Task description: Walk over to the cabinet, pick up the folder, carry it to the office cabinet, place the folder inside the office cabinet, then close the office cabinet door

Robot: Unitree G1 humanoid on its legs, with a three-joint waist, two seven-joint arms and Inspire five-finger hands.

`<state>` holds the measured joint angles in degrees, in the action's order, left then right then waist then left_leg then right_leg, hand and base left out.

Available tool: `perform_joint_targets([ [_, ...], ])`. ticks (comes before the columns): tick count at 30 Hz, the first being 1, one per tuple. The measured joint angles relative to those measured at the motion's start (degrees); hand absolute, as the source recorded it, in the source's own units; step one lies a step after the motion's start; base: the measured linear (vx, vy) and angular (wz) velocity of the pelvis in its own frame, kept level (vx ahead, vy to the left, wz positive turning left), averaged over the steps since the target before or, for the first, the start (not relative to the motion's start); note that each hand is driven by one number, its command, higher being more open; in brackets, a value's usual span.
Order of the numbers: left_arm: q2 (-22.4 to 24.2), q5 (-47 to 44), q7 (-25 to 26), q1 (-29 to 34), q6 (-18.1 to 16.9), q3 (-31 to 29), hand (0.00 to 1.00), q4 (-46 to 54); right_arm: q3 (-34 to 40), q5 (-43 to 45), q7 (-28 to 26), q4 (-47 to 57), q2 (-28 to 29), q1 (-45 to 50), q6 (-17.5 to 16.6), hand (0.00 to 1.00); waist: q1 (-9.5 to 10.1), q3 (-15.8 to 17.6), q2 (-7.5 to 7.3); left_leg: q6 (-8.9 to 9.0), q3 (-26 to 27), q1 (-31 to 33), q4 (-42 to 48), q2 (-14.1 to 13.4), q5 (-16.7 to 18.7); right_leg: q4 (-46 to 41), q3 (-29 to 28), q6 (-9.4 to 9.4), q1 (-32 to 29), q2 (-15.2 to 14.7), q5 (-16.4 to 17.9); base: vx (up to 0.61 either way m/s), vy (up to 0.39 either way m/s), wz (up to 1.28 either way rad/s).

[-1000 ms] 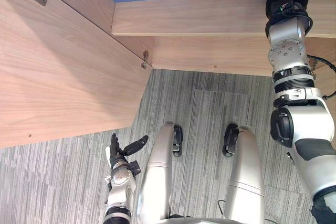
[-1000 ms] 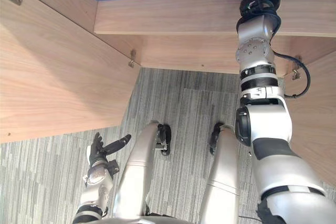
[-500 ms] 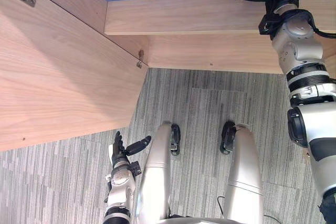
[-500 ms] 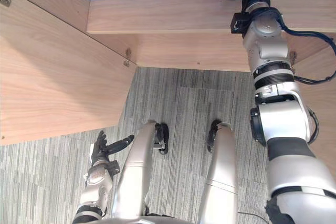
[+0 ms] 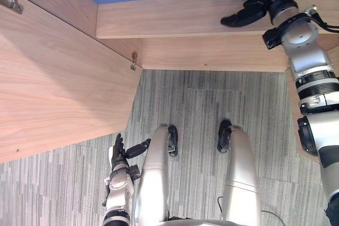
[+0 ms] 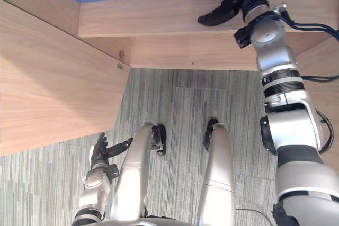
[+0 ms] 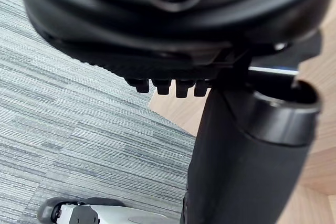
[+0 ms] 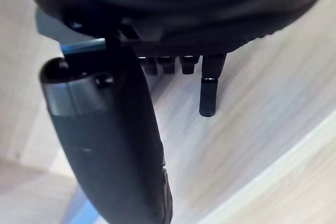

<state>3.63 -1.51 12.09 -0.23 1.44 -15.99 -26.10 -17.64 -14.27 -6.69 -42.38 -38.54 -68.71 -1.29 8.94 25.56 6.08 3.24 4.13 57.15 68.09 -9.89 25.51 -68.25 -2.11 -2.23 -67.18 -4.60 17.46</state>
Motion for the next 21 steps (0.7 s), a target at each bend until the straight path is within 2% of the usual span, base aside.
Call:
perform_joint_targets([
  [4, -0.41, -0.16, -0.21, 0.61, -0.13, -1.15, 1.0, 0.19, -4.31, -4.78, -0.18, 3.29, -1.87, 2.74, -1.71, 1.0, -0.19, -0.67, -1.85, -0.01, 0.17, -0.45, -0.85, -0.17, 0.01, 1.24, -0.01, -0.11, 0.64, 0.3, -0.19, 0.04, 0.108, -0.05],
  [10, -1.11, -1.63, -0.26, 1.01, -0.1, -1.45, 1.0, -0.02, -8.51, -8.3, -0.63, 5.53, -2.81, 5.48, -2.5, 1.0, -0.51, -0.94, -3.05, -0.1, 0.35, -1.42, -1.0, -0.22, 0.09, 1.7, -0.08, -0.35, 1.63, 0.38, -0.38, 0.01, 0.129, -0.03],
  [12, -1.28, -2.48, -0.32, 1.06, -0.1, -1.54, 1.0, -0.04, -11.11, -8.57, -2.3, 5.73, -3.3, 7.04, -2.66, 1.0, -0.54, -0.81, -3.51, -0.1, 0.6, -2.09, -1.13, -0.3, 0.1, 1.99, -0.19, -0.38, 2.21, 0.46, -0.66, -0.02, 0.108, -0.06],
  [16, -1.27, -2.49, -0.82, 1.16, -0.12, -1.48, 1.0, -0.08, -12.38, -10.99, -1.37, 6.46, -3.64, 8.14, -2.68, 1.0, -0.21, -0.77, -3.71, -0.13, 1.59, -2.78, -2.77, -0.72, -0.47, 4.1, -0.67, -0.45, 2.71, 0.76, -2.05, -0.01, 0.121, -0.11],
  [19, -1.25, -2.49, -1.17, 1.35, -0.11, -1.23, 1.0, -0.87, -13.7, -10.98, -1.4, 5.52, -3.49, 8.87, -2.16, 1.0, -0.08, -0.74, -3.75, -0.39, 1.93, -5.86, -5.2, -0.83, -1.04, 7.05, -0.52, -0.19, 6.03, 0.98, -2.9, 0.05, 0.142, -0.08],
  [21, -1.23, -2.49, -1.63, 1.99, -0.11, -0.97, 1.0, -1.72, -16.73, -11.05, -1.84, 3.01, -2.3, 9.14, -1.43, 1.0, -0.01, -0.7, -4.11, -0.76, 3.15, -10.62, -9.96, -0.86, -2.15, 11.93, -0.6, 0.23, 10.75, 1.17, -4.6, 0.08, 0.143, -0.14],
])
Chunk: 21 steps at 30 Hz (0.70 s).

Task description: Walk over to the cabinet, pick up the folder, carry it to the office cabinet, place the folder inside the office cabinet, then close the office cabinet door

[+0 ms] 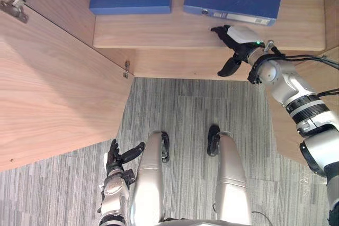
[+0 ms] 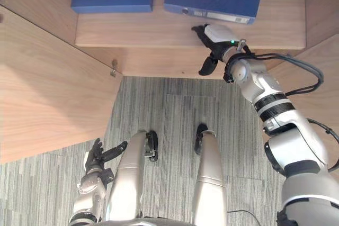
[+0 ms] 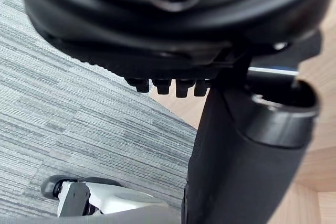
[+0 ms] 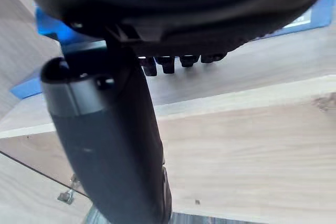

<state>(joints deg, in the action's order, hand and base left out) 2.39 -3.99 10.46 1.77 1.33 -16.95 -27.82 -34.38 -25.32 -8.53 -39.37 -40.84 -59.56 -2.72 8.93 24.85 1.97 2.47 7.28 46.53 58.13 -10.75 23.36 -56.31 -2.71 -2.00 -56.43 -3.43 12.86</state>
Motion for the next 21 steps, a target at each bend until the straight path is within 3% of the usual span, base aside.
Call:
perform_joint_targets([
  [4, -0.32, 0.0, -0.65, 1.42, -0.41, 0.33, 1.0, -0.21, -3.0, -1.63, -0.67, -2.09, 1.07, 1.9, 0.55, 1.0, 0.06, -0.47, -0.87, -0.27, 1.49, -6.63, -8.27, 0.47, -2.7, 8.37, -0.04, -0.17, 6.7, -0.01, -2.71, 0.1, 0.128, -0.09],
  [7, -0.85, 0.0, -0.96, 2.48, -0.74, 0.72, 1.0, -0.61, -3.08, -1.63, -2.0, -4.01, 2.91, 3.97, 1.15, 1.0, -0.01, -0.96, -1.27, -0.42, 1.68, -11.23, -11.72, 0.87, -3.18, 11.51, 0.51, -0.13, 11.41, -0.35, -2.93, 0.1, 0.077, 0.01],
  [12, -2.92, 0.02, -1.12, 2.56, -1.28, 0.84, 1.0, -1.6, -3.97, -1.69, -2.3, -6.06, 4.6, 4.74, 1.73, 1.0, -0.05, -1.78, -2.25, -0.29, 2.15, -14.11, -14.47, 1.34, -3.73, 13.54, 0.54, -0.21, 13.99, -0.67, -3.01, 0.08, 0.043, 0.0],
  [15, -4.01, 0.03, -0.77, 2.55, -1.97, 0.76, 1.0, -2.9, -2.32, -1.74, 0.43, -8.11, 6.42, 4.85, 2.82, 1.0, -0.09, -1.79, -2.26, -0.14, 2.34, -15.29, -15.76, 1.4, -4.11, 14.63, 0.57, -0.22, 15.1, -0.64, -3.29, 0.04, 0.007, -0.02],
  [21, -4.43, 0.16, 1.19, 2.46, -2.77, 0.72, 1.0, -4.46, 10.55, -1.39, 9.51, -10.95, 8.42, 4.83, 6.44, 1.0, -0.27, -1.8, -2.2, -0.2, 1.75, -14.3, -15.91, 1.43, -4.48, 15.34, 1.01, -0.16, 14.73, -0.63, -3.76, 0.0, -0.001, 0.02],
])
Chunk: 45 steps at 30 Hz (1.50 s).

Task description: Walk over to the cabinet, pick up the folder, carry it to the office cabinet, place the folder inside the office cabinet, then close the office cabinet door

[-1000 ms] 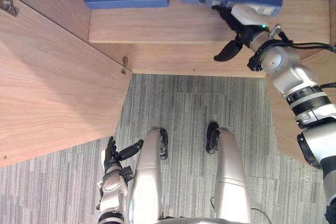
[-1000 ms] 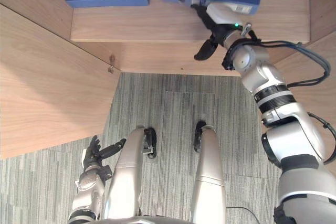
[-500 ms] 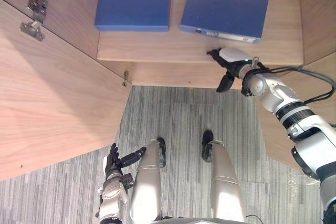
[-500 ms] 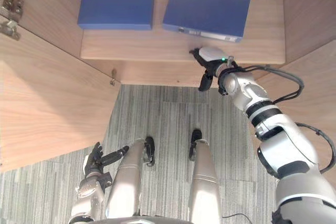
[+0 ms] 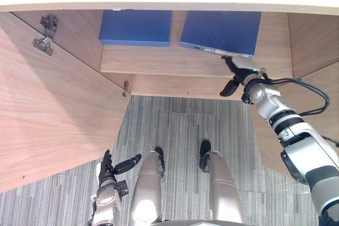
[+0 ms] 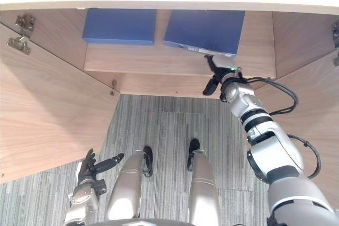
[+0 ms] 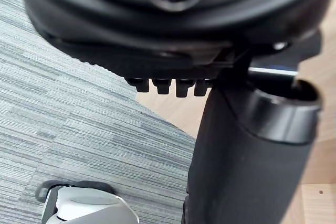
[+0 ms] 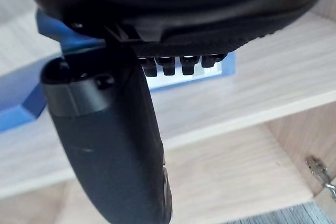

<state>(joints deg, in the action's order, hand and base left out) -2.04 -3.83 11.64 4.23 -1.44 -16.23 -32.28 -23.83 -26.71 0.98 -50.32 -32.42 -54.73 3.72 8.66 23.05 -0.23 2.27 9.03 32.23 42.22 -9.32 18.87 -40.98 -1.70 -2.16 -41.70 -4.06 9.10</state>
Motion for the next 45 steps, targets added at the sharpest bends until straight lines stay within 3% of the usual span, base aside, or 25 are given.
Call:
perform_joint_targets([
  [6, 0.02, 0.23, 1.85, -0.52, -0.62, 0.0, 1.0, -1.06, 2.64, -0.17, 4.76, 0.02, 0.58, -1.58, 0.05, 1.0, 0.04, 0.17, 0.31, -0.01, -0.59, 2.72, 1.42, 0.19, 0.0, -1.23, 0.23, 0.04, -2.36, -0.2, 0.02, -0.01, -0.007, 0.05],
  [15, 1.14, 1.44, 2.07, -0.81, -1.07, 0.04, 1.0, -0.76, 1.03, -0.43, 4.13, -3.31, 0.22, -8.1, -0.08, 1.0, 0.14, 1.38, 2.57, -0.23, -2.06, 6.95, 3.2, 0.91, -0.48, -3.26, 1.23, 0.32, -5.93, -1.12, 0.2, -0.02, -0.009, 0.09],
  [20, 1.92, 2.26, 2.03, -0.79, -1.08, 0.05, 1.0, -0.62, -2.11, -0.59, 4.17, -3.63, -1.69, -9.77, -0.65, 1.0, 0.1, 1.41, 2.63, -0.25, -2.24, 8.29, 3.34, 0.96, -0.53, -3.4, 1.32, 0.32, -7.18, -1.22, 0.2, 0.0, 0.002, 0.02],
  [35, 2.51, 2.31, 2.93, -3.74, -1.33, 0.06, 1.0, -5.1, -2.62, -3.58, 7.86, -5.26, -4.24, -14.84, -1.3, 1.0, -0.68, 2.02, 3.77, -0.59, -3.22, 12.96, 4.3, 1.76, -1.41, -3.65, 1.83, 0.29, -10.99, -2.03, -0.74, 0.0, 0.008, 0.03],
  [45, 4.12, 2.39, 4.38, -3.72, -1.65, -0.05, 1.0, -3.98, -1.49, -6.97, 7.87, -2.76, -4.68, -16.11, -0.49, 1.0, -0.72, 3.46, 5.64, -0.15, -3.58, 13.38, 3.08, 1.65, -3.26, -2.86, 2.38, 0.8, -11.44, -1.86, -2.02, -0.01, -0.004, 0.01],
])
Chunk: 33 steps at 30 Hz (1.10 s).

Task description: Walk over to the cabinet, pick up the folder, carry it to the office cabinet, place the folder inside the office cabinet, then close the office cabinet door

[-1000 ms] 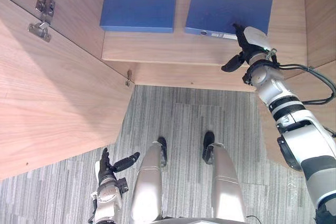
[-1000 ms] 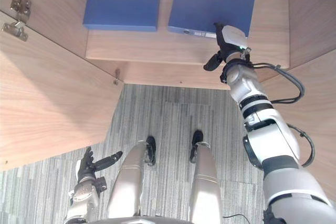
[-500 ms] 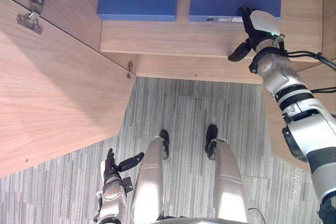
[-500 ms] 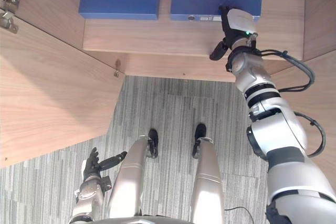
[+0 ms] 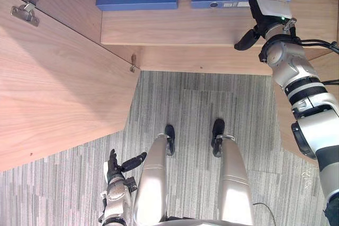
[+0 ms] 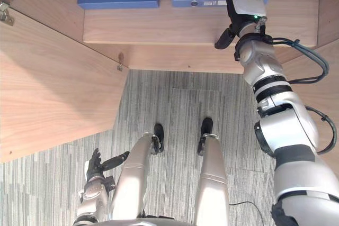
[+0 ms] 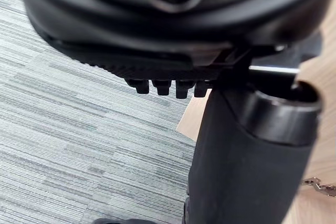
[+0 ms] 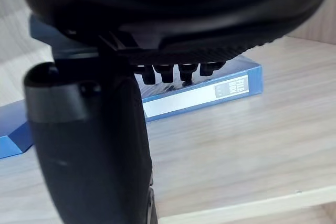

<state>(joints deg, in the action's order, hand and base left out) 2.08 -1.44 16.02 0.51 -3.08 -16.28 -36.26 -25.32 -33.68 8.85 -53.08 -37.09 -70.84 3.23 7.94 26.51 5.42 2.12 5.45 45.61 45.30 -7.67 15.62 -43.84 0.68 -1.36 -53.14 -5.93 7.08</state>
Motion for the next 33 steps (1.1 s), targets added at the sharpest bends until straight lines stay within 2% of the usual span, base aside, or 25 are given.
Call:
perform_joint_targets([
  [4, 0.29, 0.0, 0.33, -0.02, -0.14, 0.04, 1.0, 1.66, 3.7, 2.12, 0.39, 1.31, 1.65, 0.72, 0.73, 1.0, -0.23, 0.76, 0.02, 0.04, 0.03, -0.31, 0.34, -0.31, -0.03, -0.14, -0.01, 0.32, 0.27, 0.49, -0.19, 0.01, -0.005, -0.04],
  [6, 0.45, 0.03, 1.11, -0.08, -0.16, 0.04, 1.0, 2.32, 8.94, 2.86, 2.15, 8.47, 3.28, 5.05, 3.35, 1.0, -0.19, 1.39, 0.04, 0.25, 0.05, -0.32, 1.16, -0.81, 0.35, -0.39, -0.04, 0.39, 0.41, 1.03, -0.17, 0.03, 0.001, -0.11],
  [9, 0.51, 0.93, 3.19, -0.33, -0.15, 0.03, 1.0, 2.31, 15.25, 2.74, 10.64, 22.31, 6.15, 11.19, 7.44, 1.0, -0.38, 1.98, 0.09, 0.27, 0.54, -0.37, 3.32, -1.91, 1.75, -1.51, -0.58, 0.57, 0.31, 2.08, 0.12, 0.04, 0.01, -0.2],
  [13, 0.5, 2.04, 4.84, -1.23, -0.14, 0.02, 1.0, 2.0, 19.77, 2.23, 18.47, 31.29, 9.22, 13.8, 9.26, 1.0, -0.87, 1.99, 0.06, 0.19, 1.54, -2.05, 4.82, -2.6, 2.77, -2.59, -1.45, 0.53, 1.53, 2.77, 0.38, 0.02, 0.02, -0.16],
  [15, 0.46, 2.13, 4.95, -1.46, -0.14, 0.03, 1.0, 1.61, 19.54, 2.12, 20.24, 32.27, 11.53, 16.32, 9.22, 1.0, -1.45, 1.96, -0.04, 0.19, 2.03, -4.59, 4.2, -2.92, 2.87, -1.74, -1.84, 0.39, 3.77, 3.15, 0.18, -0.01, 0.028, -0.19],
  [19, 0.55, 2.87, 5.05, -1.39, -0.01, 0.22, 1.0, 0.51, 16.34, 1.82, 19.9, 30.38, 18.7, 26.8, 9.05, 1.0, -2.26, 1.29, -1.38, 0.68, 3.99, -12.42, -2.06, -3.67, 1.49, 5.19, -2.21, 0.49, 11.18, 4.19, -1.83, 0.02, 0.031, -0.24],
  [23, 0.75, 4.46, 4.97, -1.19, 0.14, 0.24, 1.0, -1.55, 13.89, 1.84, 16.63, 21.24, 28.17, 39.76, 8.37, 1.0, -2.4, -0.26, -3.3, 1.56, 5.57, -22.38, -10.15, -3.89, -0.87, 11.73, -2.0, 1.02, 20.18, 4.82, -3.46, 0.12, -0.01, -0.11],
  [28, 1.78, 5.83, 4.76, -1.03, 1.31, -2.33, 1.0, -6.81, 14.66, 3.05, 12.31, 8.02, 37.44, 55.63, 4.82, 1.0, -2.94, -7.09, -4.42, 2.21, 6.11, -31.34, -18.05, -4.72, -2.37, 20.26, -1.35, 1.4, 29.46, 6.71, -4.83, 0.18, -0.002, -0.07],
  [29, 1.87, 6.4, 4.8, -1.3, 1.4, -3.28, 1.0, -8.51, 15.76, 4.97, 11.55, 5.94, 38.9, 58.91, 3.96, 1.0, -3.36, -8.46, -4.73, 2.01, 4.59, -32.87, -18.32, -4.69, -2.25, 21.75, -1.84, 1.53, 31.43, 7.35, -5.23, 0.14, 0.037, -0.32],
  [30, 2.2, 6.49, 4.91, -1.53, 1.45, -3.95, 1.0, -10.14, 17.68, 7.3, 11.04, 4.08, 40.0, 61.69, 3.28, 1.0, -3.44, -9.94, -5.21, 1.5, 0.44, -34.06, -18.4, -4.04, -1.93, 23.16, -2.73, 1.51, 33.04, 8.1, -5.8, 0.12, 0.037, -0.38],
  [31, 2.3, 6.52, 4.85, -1.64, 1.48, -4.35, 1.0, -10.99, 18.49, 8.68, 10.97, 3.26, 40.25, 62.9, 2.89, 1.0, -3.57, -10.56, -5.38, 1.77, -1.19, -34.77, -18.49, -3.71, -1.75, 23.85, -3.08, 1.35, 33.88, 8.27, -6.1, 0.1, 0.077, -0.44],
  [33, 2.4, 6.55, 4.79, -1.7, 1.99, -5.61, 1.0, -13.94, 22.01, 14.06, 10.06, 2.14, 40.55, 67.66, 1.51, 1.0, -5.25, -13.68, -5.98, 2.15, -2.33, -37.87, -20.72, -3.34, -0.73, 26.95, -5.06, 0.43, 36.26, 8.96, -7.52, 0.05, 0.123, -0.54],
])
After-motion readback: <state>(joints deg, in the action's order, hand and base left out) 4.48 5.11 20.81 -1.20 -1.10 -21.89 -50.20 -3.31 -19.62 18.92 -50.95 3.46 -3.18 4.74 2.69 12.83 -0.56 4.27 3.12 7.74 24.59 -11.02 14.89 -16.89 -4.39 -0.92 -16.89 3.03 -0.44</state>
